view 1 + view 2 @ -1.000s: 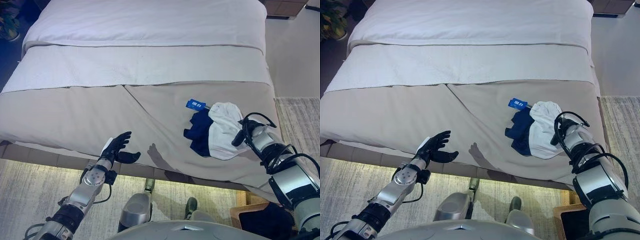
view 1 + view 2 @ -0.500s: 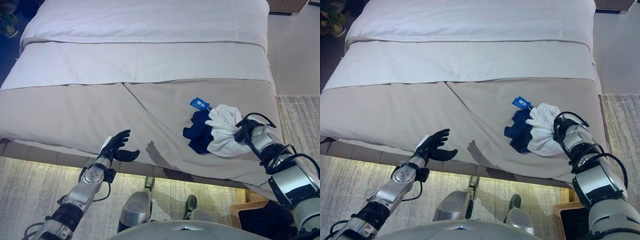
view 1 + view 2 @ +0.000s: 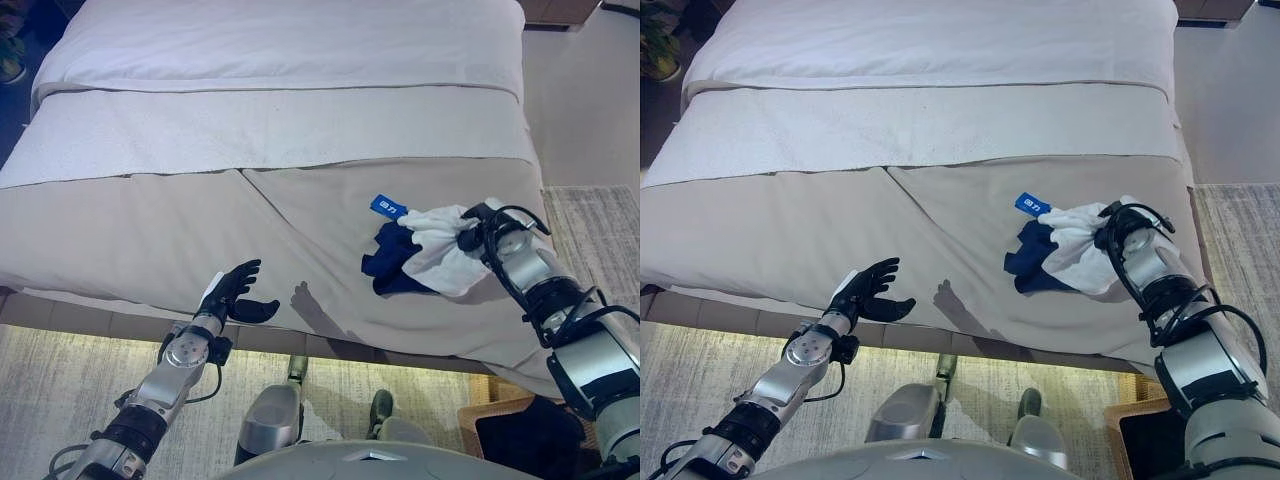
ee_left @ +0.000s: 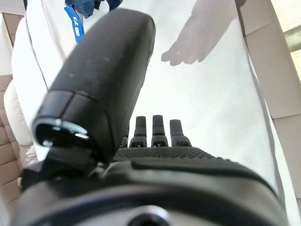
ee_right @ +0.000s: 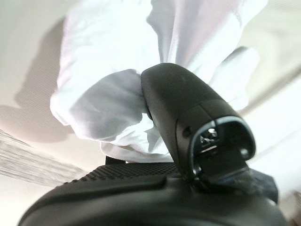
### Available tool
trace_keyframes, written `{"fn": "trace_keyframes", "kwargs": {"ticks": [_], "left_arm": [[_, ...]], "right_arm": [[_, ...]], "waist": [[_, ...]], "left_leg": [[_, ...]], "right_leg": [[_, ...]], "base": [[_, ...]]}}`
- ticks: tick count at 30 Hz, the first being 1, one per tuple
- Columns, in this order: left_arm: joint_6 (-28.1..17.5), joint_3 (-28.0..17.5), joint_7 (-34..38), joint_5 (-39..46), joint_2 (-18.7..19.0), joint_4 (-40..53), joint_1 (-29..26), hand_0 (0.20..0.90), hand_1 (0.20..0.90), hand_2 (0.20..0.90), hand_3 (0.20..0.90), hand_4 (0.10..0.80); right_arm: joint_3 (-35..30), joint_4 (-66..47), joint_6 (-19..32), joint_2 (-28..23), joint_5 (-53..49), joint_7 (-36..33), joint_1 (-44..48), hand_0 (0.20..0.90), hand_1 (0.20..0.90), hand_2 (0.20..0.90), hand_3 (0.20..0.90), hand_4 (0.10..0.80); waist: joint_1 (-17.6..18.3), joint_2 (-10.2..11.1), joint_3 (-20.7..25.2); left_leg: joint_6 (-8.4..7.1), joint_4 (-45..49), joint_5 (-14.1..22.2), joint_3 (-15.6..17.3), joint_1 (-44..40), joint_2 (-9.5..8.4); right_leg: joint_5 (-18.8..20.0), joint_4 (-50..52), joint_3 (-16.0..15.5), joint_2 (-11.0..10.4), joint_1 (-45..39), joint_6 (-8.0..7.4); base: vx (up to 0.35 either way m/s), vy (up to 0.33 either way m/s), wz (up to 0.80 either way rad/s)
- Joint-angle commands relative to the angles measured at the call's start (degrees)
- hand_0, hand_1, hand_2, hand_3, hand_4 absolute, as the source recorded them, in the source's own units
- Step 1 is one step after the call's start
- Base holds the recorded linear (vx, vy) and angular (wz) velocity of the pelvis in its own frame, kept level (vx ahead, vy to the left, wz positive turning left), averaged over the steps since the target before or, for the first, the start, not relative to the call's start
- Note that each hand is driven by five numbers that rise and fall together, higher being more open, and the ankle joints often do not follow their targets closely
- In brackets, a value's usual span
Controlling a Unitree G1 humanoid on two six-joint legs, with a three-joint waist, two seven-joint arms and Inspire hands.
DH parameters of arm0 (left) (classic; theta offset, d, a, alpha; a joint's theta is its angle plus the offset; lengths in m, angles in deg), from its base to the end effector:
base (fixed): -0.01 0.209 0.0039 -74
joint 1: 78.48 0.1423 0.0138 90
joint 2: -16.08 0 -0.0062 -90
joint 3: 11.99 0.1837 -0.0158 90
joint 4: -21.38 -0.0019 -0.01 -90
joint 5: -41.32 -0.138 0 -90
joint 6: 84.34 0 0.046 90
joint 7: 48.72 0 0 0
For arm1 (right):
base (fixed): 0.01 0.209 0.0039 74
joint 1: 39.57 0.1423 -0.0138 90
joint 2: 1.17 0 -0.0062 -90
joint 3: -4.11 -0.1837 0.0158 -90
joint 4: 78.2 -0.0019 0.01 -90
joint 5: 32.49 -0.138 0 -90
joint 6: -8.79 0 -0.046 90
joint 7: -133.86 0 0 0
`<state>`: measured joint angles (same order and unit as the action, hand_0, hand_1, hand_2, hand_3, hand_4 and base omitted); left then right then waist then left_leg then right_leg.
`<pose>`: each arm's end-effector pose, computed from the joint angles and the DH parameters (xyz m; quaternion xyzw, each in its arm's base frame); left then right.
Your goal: Pick up the clothes from the bed and place them into the basket
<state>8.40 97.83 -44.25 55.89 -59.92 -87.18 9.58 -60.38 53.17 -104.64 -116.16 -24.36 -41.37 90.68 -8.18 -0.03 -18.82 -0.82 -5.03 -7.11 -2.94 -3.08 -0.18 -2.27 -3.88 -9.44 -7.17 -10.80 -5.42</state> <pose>0.1888 0.2175 -0.0068 0.1713 0.2114 -0.0576 0.9605 0.3080 -0.2747 0.1097 -0.4768 0.2537 -0.0442 0.8404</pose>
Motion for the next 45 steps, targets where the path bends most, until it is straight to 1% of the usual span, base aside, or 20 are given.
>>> {"fn": "trace_keyframes", "kwargs": {"ticks": [1,4,11,17,19,20,21,23,25,29,35,41,45], "left_arm": [[-3.08,-2.39,0.89,-1.25,1.19,4.19,-0.74,0.900,0.900,0.900,0.900,0.800],[-3.14,-2.36,1.00,-1.54,1.11,3.81,-0.71,0.900,0.900,0.900,0.900,0.800],[-4.16,-2.38,0.34,-1.54,1.46,2.19,-0.42,0.900,0.900,0.900,0.900,0.800],[-3.94,-2.04,-0.13,-1.33,1.87,2.06,-0.74,0.900,0.900,0.900,0.900,0.800],[-4.35,-2.04,-0.35,-1.28,1.89,1.74,-0.72,0.900,0.900,0.900,0.900,0.800],[-4.48,-2.11,-0.58,-1.30,1.96,1.79,-0.59,0.900,0.900,0.900,0.900,0.800],[-4.70,-2.00,-0.66,-1.33,1.83,1.37,-0.85,0.900,0.900,0.900,0.900,0.800],[-4.73,-2.02,-0.72,-1.55,1.53,1.03,-1.10,0.900,0.900,0.900,0.900,0.800],[-4.82,-2.17,-0.70,-2.02,0.98,0.75,-1.19,0.900,0.900,0.900,0.900,0.800],[-4.70,-2.08,-0.53,-2.38,0.44,0.81,-1.07,0.900,0.900,0.900,0.900,0.800],[-4.87,-1.45,-0.40,-3.03,-0.19,-0.38,-0.89,0.900,0.900,0.900,0.900,0.800],[-5.01,-1.14,-0.25,-3.47,-0.16,-0.37,0.26,0.900,0.900,0.900,0.900,0.800],[-4.93,-1.38,-0.26,-3.57,0.03,-0.28,0.99,0.900,0.900,0.900,0.900,0.800]], "right_arm": [[0.88,-4.66,1.93,-8.21,-2.16,-5.22,9.32,0.300,0.300,0.300,0.200,0.100],[0.14,-7.36,3.13,-9.65,-5.44,-6.88,11.60,0.300,0.300,0.300,0.200,0.100],[-0.92,-11.73,2.43,-14.04,-7.88,-9.36,18.36,0.300,0.300,0.300,0.200,0.100],[-0.82,-13.60,1.88,-15.35,-11.60,-10.40,21.97,0.300,0.300,0.300,0.200,0.100],[-1.02,-13.70,2.46,-15.26,-13.97,-11.14,22.33,0.300,0.300,0.300,0.200,0.100],[-1.36,-13.96,2.97,-15.04,-16.80,-11.11,22.55,0.300,0.300,0.300,0.200,0.100],[-2.18,-14.39,3.28,-14.38,-19.44,-10.14,22.30,0.300,0.300,0.300,0.200,0.100],[-2.71,-14.81,3.24,-13.57,-21.11,-8.98,21.65,0.300,0.300,0.300,0.200,0.100],[-3.08,-15.30,3.79,-12.19,-21.52,-6.28,20.20,0.300,0.300,0.300,0.200,0.100],[-2.51,-15.09,4.74,-9.27,-22.63,-4.46,18.91,0.300,0.300,0.300,0.200,0.100],[-0.45,-12.39,7.46,-3.90,-27.49,-2.84,20.64,0.300,0.300,0.300,0.200,0.100],[-0.20,-12.37,10.22,0.87,-33.04,-6.60,21.97,0.300,0.300,0.300,0.200,0.100],[-1.85,-13.63,11.09,1.91,-36.82,-8.47,21.10,0.300,0.300,0.300,0.200,0.100]], "waist": [[0.13,1.65,5.90],[0.33,2.18,6.72],[0.86,3.06,8.50],[1.16,3.55,9.56],[1.20,3.62,9.68],[1.18,3.66,9.81],[1.28,3.67,9.84],[1.31,3.75,9.84],[1.17,3.86,9.76],[0.50,3.88,9.56],[-1.15,3.84,9.47],[-2.64,3.66,9.68],[-3.06,3.56,9.96]], "left_leg": [[0.75,3.43,8.14,0.14,-1.75,-0.03],[0.77,3.09,8.10,0.13,-2.16,-0.01],[0.74,2.91,8.31,0.60,-2.94,-0.13],[0.81,2.99,8.62,1.08,-3.36,-0.20],[0.82,3.04,8.69,1.19,-3.43,-0.17],[0.82,2.98,8.75,1.17,-3.50,-0.17],[0.77,3.10,8.86,1.22,-3.48,-0.19],[0.75,3.21,8.92,1.19,-3.41,-0.24],[0.78,3.47,9.06,1.07,-3.31,-0.26],[0.86,3.75,9.10,0.65,-3.20,-0.32],[0.69,3.43,8.75,-0.44,-3.11,-0.36],[0.63,3.02,8.22,-1.57,-2.98,-0.59],[0.57,2.74,7.96,-2.05,-2.81,-0.71]], "right_leg": [[2.34,5.75,1.17,0.28,5.84,1.50],[2.33,5.61,1.35,0.47,5.55,1.49],[2.10,5.59,1.65,0.69,4.83,1.39],[2.07,5.46,1.85,0.59,4.45,1.22],[2.06,5.48,1.93,0.56,4.40,1.21],[2.01,5.47,1.94,0.56,4.37,1.19],[2.00,5.49,1.98,0.49,4.37,1.18],[2.01,5.54,2.02,0.44,4.42,1.18],[2.04,5.71,1.97,0.24,4.51,1.16],[2.13,5.70,1.55,0.02,4.43,1.28],[2.25,5.24,0.23,-0.26,3.91,1.43],[2.41,4.80,-1.01,-0.41,3.52,1.58],[2.44,4.54,-1.39,-0.35,3.45,1.57]], "base": [[0.022,0.004,-0.05],[0.006,0.001,-0.01],[0.012,0.011,-0.02],[0.000,0.000,0.00],[0.002,0.005,-0.02],[0.000,0.015,-0.04],[0.000,0.015,-0.04],[0.000,0.000,0.00],[0.000,0.000,0.00],[0.000,0.000,0.00],[0.003,0.001,0.02],[0.009,0.000,0.12],[0.016,-0.008,0.09]]}}
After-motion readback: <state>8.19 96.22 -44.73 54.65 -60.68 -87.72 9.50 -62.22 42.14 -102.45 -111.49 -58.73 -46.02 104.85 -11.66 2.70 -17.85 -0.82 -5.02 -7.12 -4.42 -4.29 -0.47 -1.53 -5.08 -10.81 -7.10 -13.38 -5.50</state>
